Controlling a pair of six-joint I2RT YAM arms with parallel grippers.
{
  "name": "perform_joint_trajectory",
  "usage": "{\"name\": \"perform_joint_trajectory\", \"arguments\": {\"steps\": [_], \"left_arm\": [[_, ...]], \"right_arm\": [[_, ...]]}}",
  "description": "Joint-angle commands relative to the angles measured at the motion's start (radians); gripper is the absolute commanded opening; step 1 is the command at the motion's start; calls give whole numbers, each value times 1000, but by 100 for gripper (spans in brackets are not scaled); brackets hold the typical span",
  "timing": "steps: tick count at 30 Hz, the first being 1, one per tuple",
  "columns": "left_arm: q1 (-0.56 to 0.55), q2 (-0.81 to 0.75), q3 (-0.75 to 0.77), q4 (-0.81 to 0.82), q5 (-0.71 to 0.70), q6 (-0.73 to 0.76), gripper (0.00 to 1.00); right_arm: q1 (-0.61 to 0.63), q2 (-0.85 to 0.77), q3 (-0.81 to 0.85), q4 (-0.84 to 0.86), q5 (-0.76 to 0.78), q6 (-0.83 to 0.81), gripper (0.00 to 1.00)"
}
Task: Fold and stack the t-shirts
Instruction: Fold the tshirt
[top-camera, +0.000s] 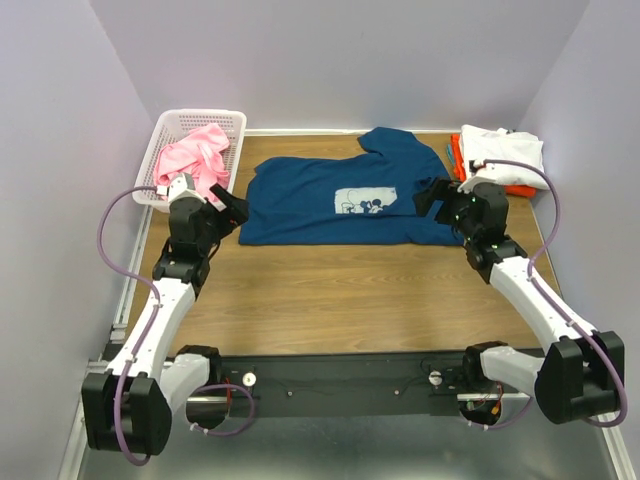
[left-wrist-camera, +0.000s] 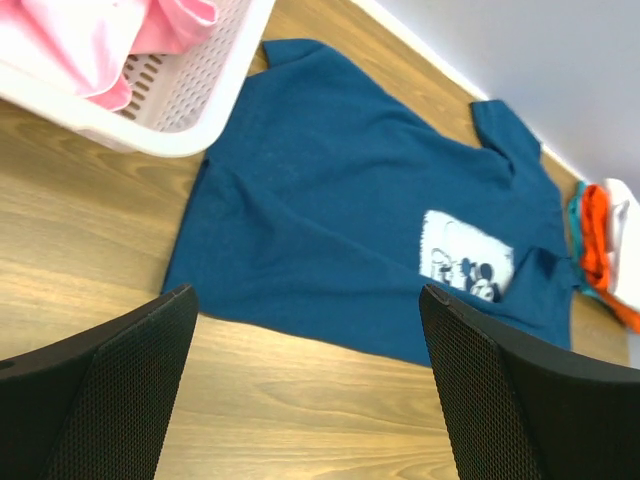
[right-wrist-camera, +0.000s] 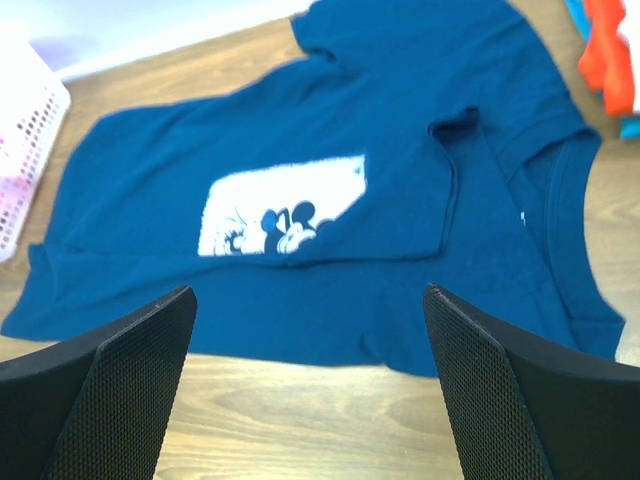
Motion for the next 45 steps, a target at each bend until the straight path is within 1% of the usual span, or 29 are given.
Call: {"name": "perform_joint_trajectory", "arguments": {"steps": [1,5,6,8,11,12,15,16,18,21,26,30,32,37,41,45], "left_arm": [[-3,30,-15,58,-72,58,98],[-3,119,-43,109,-39,52,98],[-5,162,-54,124,-14,52,98],[-8,203,-52,162,10,62,98],[-29,277,-40,227,12,60,98],[-39,323,-28,232,12,60,98],[-60,398,35,233,12,68,98],[-72,446,47,235,42,69,98],[-82,495,90,233,44,71,98],[-92,604,136,228,82,75,98],[-103,694,205,198,78,75,98],[-105,766,232,167,83,66,98],[-109,779,247,127,87,75,98],[-117,741,198,104,80,69,98],[-121,690,134,81,64,65,98],[-135,610,63,77,52,55,98]], "right_arm": [[-6,-2,-51,51,-21,31,100],[-4,36,-81,88,-27,57,100],[-4,56,-87,102,-27,60,100],[-4,80,-94,114,-22,62,100],[-6,142,-83,131,5,74,100],[-4,165,-75,134,21,82,100],[-6,246,-57,134,34,108,100],[-6,287,-43,137,34,109,100],[-6,320,-26,137,70,109,100],[-6,399,27,139,110,106,100],[-6,528,90,139,97,119,100],[-6,585,118,137,88,125,100],[-4,594,109,128,87,145,100],[-6,562,43,78,59,197,100],[-4,472,-56,22,74,275,100],[-6,342,-135,-56,102,323,100]]}}
